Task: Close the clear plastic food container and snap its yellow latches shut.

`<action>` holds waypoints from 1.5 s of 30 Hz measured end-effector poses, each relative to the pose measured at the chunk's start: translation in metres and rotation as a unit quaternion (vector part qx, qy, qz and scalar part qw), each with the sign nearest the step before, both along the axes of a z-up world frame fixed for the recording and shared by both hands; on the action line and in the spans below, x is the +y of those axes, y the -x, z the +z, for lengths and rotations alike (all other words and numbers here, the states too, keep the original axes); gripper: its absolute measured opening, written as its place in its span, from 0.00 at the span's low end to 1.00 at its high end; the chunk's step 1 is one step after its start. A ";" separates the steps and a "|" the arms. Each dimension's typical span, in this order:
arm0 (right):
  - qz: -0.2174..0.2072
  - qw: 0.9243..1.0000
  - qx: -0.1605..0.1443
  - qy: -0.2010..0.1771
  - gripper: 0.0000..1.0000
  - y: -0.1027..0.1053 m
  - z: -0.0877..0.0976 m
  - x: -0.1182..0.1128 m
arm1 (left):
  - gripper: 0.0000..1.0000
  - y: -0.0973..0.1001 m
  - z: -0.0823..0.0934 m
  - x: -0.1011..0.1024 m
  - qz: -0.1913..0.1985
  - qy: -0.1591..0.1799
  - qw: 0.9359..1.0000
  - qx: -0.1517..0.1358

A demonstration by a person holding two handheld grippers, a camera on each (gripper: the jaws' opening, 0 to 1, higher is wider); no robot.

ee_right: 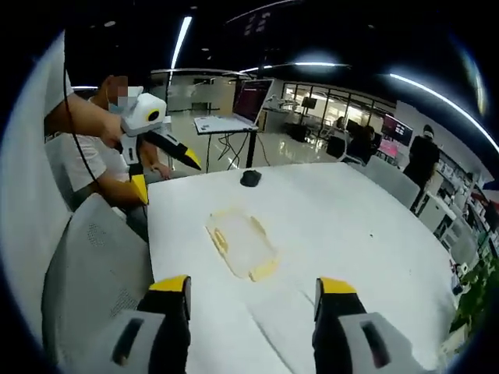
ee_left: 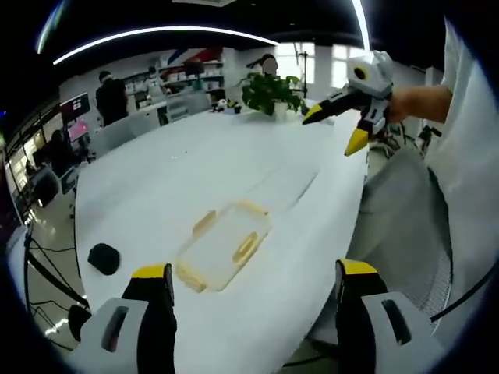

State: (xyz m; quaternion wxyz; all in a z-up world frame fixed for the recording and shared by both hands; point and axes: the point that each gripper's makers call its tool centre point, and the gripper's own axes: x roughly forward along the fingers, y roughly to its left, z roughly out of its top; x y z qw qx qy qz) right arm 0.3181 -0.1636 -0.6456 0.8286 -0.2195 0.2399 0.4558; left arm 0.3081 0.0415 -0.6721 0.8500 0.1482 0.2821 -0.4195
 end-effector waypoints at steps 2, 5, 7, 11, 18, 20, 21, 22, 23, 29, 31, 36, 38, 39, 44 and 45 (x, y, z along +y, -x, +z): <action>0.021 1.000 -0.007 0.000 0.57 0.000 0.000 0.004 | 0.83 -0.003 -0.001 0.002 -0.001 -0.004 1.000 -0.003; 0.026 1.000 -0.011 0.003 0.54 -0.005 -0.002 0.007 | 0.83 -0.007 -0.002 0.004 0.001 -0.005 1.000 -0.002; 0.022 1.000 -0.008 0.003 0.58 -0.008 -0.002 0.008 | 0.84 -0.009 -0.002 0.004 0.001 -0.007 1.000 -0.006; 0.030 1.000 -0.003 -0.007 0.54 -0.011 -0.004 0.014 | 0.84 -0.011 -0.002 0.003 -0.003 -0.010 1.000 -0.009; 0.034 0.999 0.021 -0.015 0.51 -0.015 -0.011 0.022 | 0.84 -0.018 -0.007 0.004 -0.010 -0.017 1.000 -0.007; 0.039 0.999 0.024 -0.012 0.52 -0.016 -0.014 0.023 | 0.84 -0.019 -0.008 0.005 -0.013 -0.021 1.000 -0.007; 0.039 0.999 0.024 -0.009 0.52 -0.018 -0.015 0.024 | 0.84 -0.020 -0.009 0.006 -0.014 -0.022 1.000 -0.007; 0.039 0.999 0.024 -0.006 0.53 -0.019 -0.016 0.024 | 0.84 -0.021 -0.009 0.006 -0.015 -0.023 1.000 -0.007; 0.042 0.999 0.023 -0.002 0.52 -0.019 -0.018 0.024 | 0.84 -0.022 -0.010 0.006 -0.016 -0.023 1.000 -0.007; 0.059 0.997 0.012 0.040 0.57 -0.030 -0.029 0.028 | 0.84 -0.029 -0.021 0.008 -0.041 -0.048 0.998 -0.007; 0.067 0.997 0.007 0.049 0.55 -0.032 -0.032 0.028 | 0.84 -0.032 -0.022 0.006 -0.037 -0.034 0.999 0.004; 0.075 0.995 0.024 0.068 0.55 -0.034 -0.047 0.027 | 0.83 -0.040 -0.028 0.007 -0.054 -0.051 0.997 0.001; 0.075 0.994 0.029 0.070 0.55 -0.035 -0.051 0.027 | 0.83 -0.043 -0.029 0.008 -0.056 -0.051 0.997 0.005; 0.073 0.994 0.034 0.068 0.55 -0.036 -0.053 0.027 | 0.84 -0.043 -0.030 0.008 -0.062 -0.056 0.996 0.002; 0.096 0.992 0.031 0.076 0.55 -0.038 -0.058 0.033 | 0.80 -0.044 -0.040 0.011 -0.116 -0.091 0.989 -0.009; 0.099 0.991 0.030 0.081 0.54 -0.042 -0.060 0.035 | 0.80 -0.046 -0.042 0.012 -0.124 -0.093 0.988 -0.014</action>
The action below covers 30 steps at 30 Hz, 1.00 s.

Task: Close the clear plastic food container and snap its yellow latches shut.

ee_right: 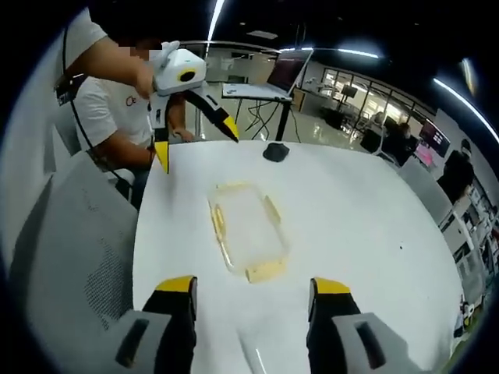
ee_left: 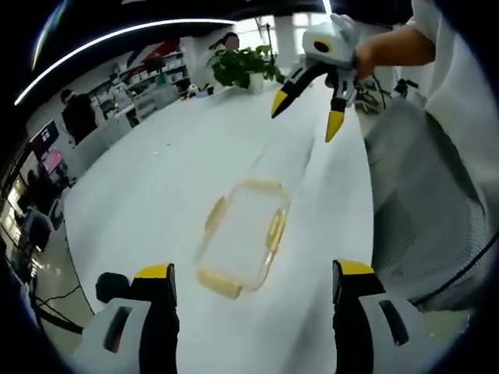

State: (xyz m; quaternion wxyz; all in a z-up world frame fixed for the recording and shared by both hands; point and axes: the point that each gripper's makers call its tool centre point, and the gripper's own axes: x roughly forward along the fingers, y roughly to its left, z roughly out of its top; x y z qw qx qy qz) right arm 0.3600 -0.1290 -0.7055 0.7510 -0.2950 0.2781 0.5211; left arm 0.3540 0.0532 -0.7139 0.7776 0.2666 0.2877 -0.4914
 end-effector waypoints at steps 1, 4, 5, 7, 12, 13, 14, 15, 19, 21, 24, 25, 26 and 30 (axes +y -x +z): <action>0.001 1.000 0.000 0.001 0.54 -0.001 0.000 0.000 | 0.79 0.000 0.000 -0.001 -0.011 0.001 1.000 -0.003; 0.008 1.000 0.002 0.009 0.53 -0.008 -0.005 0.003 | 0.77 0.000 -0.007 0.001 -0.038 -0.012 0.999 0.001; 0.009 1.000 0.002 0.011 0.53 -0.010 -0.006 0.003 | 0.77 -0.001 -0.008 0.001 -0.043 -0.016 0.999 0.000; 0.010 1.000 0.003 0.012 0.52 -0.014 -0.008 0.004 | 0.74 -0.002 -0.010 0.000 -0.052 -0.017 0.999 0.003; 0.020 0.999 0.013 0.024 0.53 -0.020 -0.017 0.007 | 0.72 -0.008 -0.014 0.001 -0.067 -0.020 0.997 0.010; 0.024 0.999 0.014 0.026 0.52 -0.020 -0.019 0.008 | 0.72 -0.009 -0.017 0.002 -0.072 -0.023 0.997 0.012; 0.027 0.999 0.016 0.028 0.51 -0.020 -0.021 0.009 | 0.71 -0.009 -0.018 0.003 -0.075 -0.025 0.997 0.014; 0.034 0.999 0.019 0.035 0.51 -0.019 -0.024 0.010 | 0.71 -0.010 -0.019 0.004 -0.076 -0.027 0.997 0.015; 0.043 0.998 0.019 0.044 0.50 -0.023 -0.027 0.014 | 0.70 -0.015 -0.025 0.006 -0.080 -0.031 0.996 0.021; 0.048 0.997 0.019 0.052 0.52 -0.026 -0.031 0.016 | 0.69 -0.017 -0.027 0.007 -0.090 -0.038 0.995 0.021; 0.067 0.996 0.021 0.061 0.50 -0.025 -0.036 0.019 | 0.68 -0.019 -0.033 0.008 -0.101 -0.043 0.994 0.028; 0.070 0.995 0.022 0.066 0.49 -0.026 -0.038 0.019 | 0.66 -0.019 -0.033 0.008 -0.105 -0.043 0.993 0.029; 0.070 0.995 0.022 0.070 0.49 -0.028 -0.040 0.020 | 0.65 -0.020 -0.036 0.010 -0.109 -0.047 0.992 0.031; 0.079 0.994 0.024 0.076 0.47 -0.030 -0.045 0.024 | 0.65 -0.025 -0.041 0.011 -0.115 -0.055 0.991 0.032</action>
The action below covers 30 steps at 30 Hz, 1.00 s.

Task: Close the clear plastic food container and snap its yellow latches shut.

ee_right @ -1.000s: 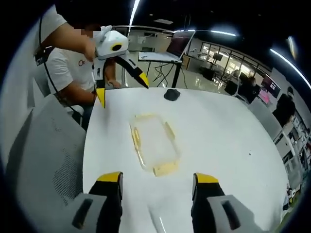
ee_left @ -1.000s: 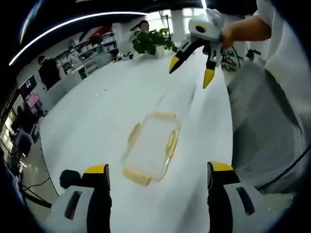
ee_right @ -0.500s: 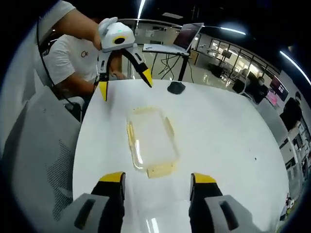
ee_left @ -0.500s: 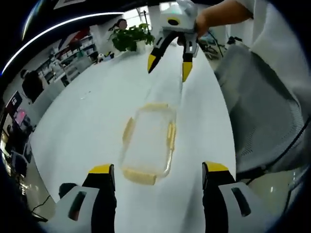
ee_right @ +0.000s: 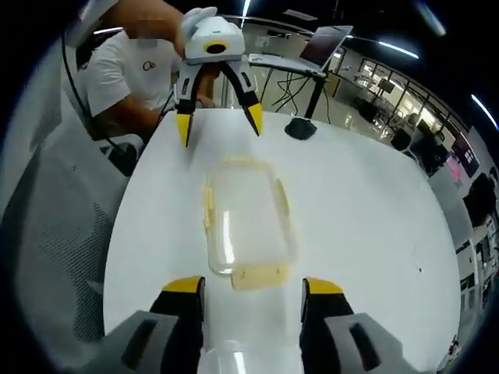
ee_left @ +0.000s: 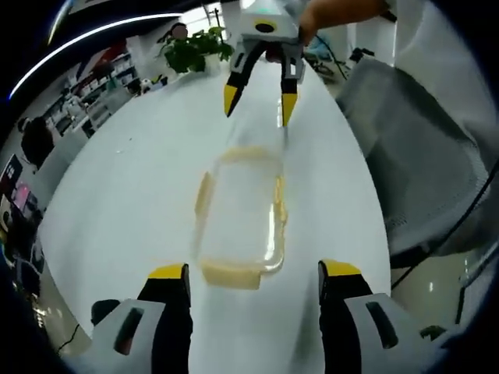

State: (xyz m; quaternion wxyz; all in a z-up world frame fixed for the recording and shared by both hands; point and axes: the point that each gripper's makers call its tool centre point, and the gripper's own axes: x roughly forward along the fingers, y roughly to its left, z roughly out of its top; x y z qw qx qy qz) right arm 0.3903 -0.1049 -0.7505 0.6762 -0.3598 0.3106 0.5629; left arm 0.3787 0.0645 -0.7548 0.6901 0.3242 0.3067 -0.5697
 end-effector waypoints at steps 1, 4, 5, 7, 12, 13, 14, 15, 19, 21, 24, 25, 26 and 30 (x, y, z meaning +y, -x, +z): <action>0.001 1.000 0.002 0.003 0.47 0.000 -0.002 0.002 | 0.65 -0.001 -0.001 0.000 -0.003 -0.001 1.000 0.001; 0.009 1.000 0.001 0.012 0.47 -0.002 -0.008 0.003 | 0.64 -0.003 -0.002 -0.002 -0.008 0.000 1.000 0.006; 0.010 1.000 0.002 0.014 0.46 -0.002 -0.009 0.003 | 0.63 -0.002 -0.002 -0.002 -0.011 0.000 1.000 0.009; 0.012 1.000 0.007 0.024 0.45 -0.004 -0.015 0.001 | 0.60 -0.002 -0.005 -0.002 -0.018 -0.002 1.000 0.014; 0.013 1.000 0.013 0.026 0.42 -0.008 -0.022 0.003 | 0.57 -0.006 -0.011 0.001 -0.026 -0.010 0.999 0.015; 0.015 0.999 0.016 0.027 0.41 -0.007 -0.024 0.003 | 0.55 -0.006 -0.011 0.000 -0.026 -0.008 0.999 0.019; 0.023 0.999 0.017 0.033 0.41 -0.006 -0.027 0.003 | 0.55 -0.007 -0.012 0.001 -0.024 -0.009 0.999 0.022; 0.024 0.999 0.016 0.038 0.41 -0.007 -0.029 0.002 | 0.55 -0.007 -0.013 0.001 -0.026 -0.011 0.999 0.021; 0.031 0.998 0.019 0.046 0.41 -0.008 -0.033 0.003 | 0.54 -0.010 -0.019 0.005 -0.028 -0.019 0.999 0.025; 0.040 0.997 0.016 0.058 0.41 -0.008 -0.036 0.002 | 0.52 -0.010 -0.021 0.005 -0.034 -0.024 0.999 0.026; 0.049 0.996 0.013 0.070 0.42 -0.009 -0.041 0.002 | 0.53 -0.014 -0.025 0.006 -0.038 -0.030 0.999 0.024; 0.050 0.996 0.014 0.072 0.42 -0.010 -0.043 0.002 | 0.53 -0.015 -0.026 0.006 -0.037 -0.030 0.999 0.025; 0.050 0.996 0.016 0.071 0.41 -0.010 -0.043 0.003 | 0.51 -0.017 -0.027 0.005 -0.036 -0.031 0.998 0.028; 0.055 0.996 0.019 0.070 0.39 -0.010 -0.043 0.004 | 0.49 -0.023 -0.030 0.006 -0.039 -0.043 0.998 0.022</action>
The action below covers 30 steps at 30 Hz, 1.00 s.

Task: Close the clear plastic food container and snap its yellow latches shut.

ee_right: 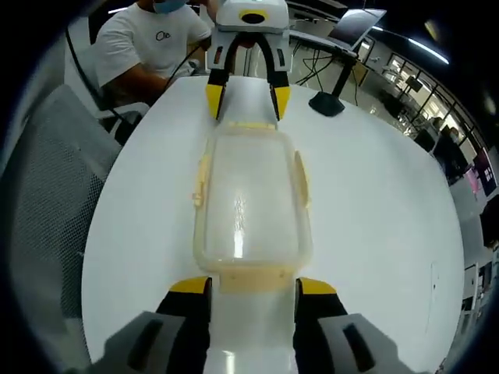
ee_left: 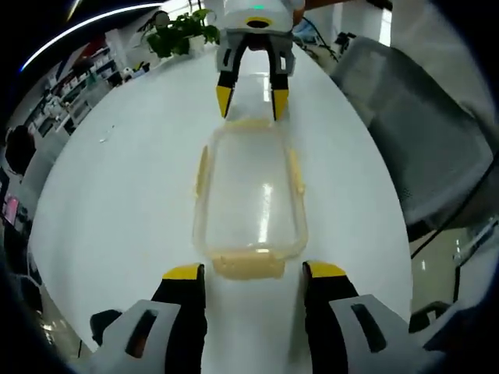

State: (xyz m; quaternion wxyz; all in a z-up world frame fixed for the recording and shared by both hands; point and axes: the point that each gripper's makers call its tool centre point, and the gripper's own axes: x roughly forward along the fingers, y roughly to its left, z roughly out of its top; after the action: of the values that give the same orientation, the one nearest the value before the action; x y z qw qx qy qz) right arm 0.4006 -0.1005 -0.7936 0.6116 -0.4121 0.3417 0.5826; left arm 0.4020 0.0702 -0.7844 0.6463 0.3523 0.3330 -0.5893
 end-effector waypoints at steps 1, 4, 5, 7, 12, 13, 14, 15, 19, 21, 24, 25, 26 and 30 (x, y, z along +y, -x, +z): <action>-0.001 1.000 0.002 0.002 0.40 -0.001 -0.001 0.000 | 0.51 -0.001 0.000 -0.001 0.003 0.005 1.000 0.001; 0.003 1.000 0.006 0.006 0.40 -0.001 -0.003 -0.001 | 0.49 -0.002 -0.005 0.000 0.001 -0.002 1.000 0.005; 0.003 1.000 0.007 0.007 0.41 -0.001 -0.004 -0.001 | 0.48 0.000 -0.006 -0.001 -0.003 -0.001 1.000 0.009; 0.004 1.000 0.009 0.008 0.41 -0.002 -0.005 -0.001 | 0.48 0.002 -0.008 -0.002 -0.007 -0.004 1.000 0.011; 0.006 1.000 0.017 0.013 0.40 -0.003 -0.010 -0.001 | 0.45 0.003 -0.014 -0.001 -0.012 -0.012 1.000 0.019; 0.007 1.000 0.018 0.016 0.40 -0.003 -0.012 -0.001 | 0.44 0.003 -0.014 -0.001 -0.013 -0.012 1.000 0.018; 0.011 0.999 0.024 0.018 0.39 -0.002 -0.011 -0.002 | 0.43 0.003 -0.014 -0.001 -0.013 -0.013 1.000 0.018; 0.007 1.000 0.022 0.014 0.39 -0.004 -0.011 0.000 | 0.43 0.003 -0.015 -0.002 -0.013 -0.012 1.000 0.017; 0.014 0.999 0.032 0.012 0.37 -0.002 -0.011 0.004 | 0.40 0.003 -0.016 -0.006 -0.010 -0.013 1.000 0.022; 0.019 0.999 0.034 0.016 0.37 -0.003 -0.011 0.004 | 0.39 0.002 -0.016 -0.005 -0.010 -0.013 1.000 0.022; 0.020 0.999 0.037 0.015 0.37 -0.002 -0.011 0.004 | 0.39 0.003 -0.016 -0.004 -0.007 -0.009 1.000 0.023; 0.021 0.999 0.038 0.015 0.37 -0.002 -0.011 0.004 | 0.39 0.003 -0.016 -0.005 -0.007 -0.008 1.000 0.023; 0.021 0.999 0.039 0.015 0.37 -0.002 -0.011 0.004 | 0.39 0.003 -0.016 -0.005 -0.004 -0.006 1.000 0.023; 0.020 0.999 0.044 0.013 0.37 -0.002 -0.011 0.003 | 0.39 0.003 -0.016 -0.005 0.000 -0.007 1.000 0.024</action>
State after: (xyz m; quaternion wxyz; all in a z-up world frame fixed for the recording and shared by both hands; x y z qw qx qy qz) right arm 0.4022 -0.0971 -0.8050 0.5787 -0.4011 0.3677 0.6074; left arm 0.3990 0.0651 -0.8001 0.6361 0.3424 0.3521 -0.5951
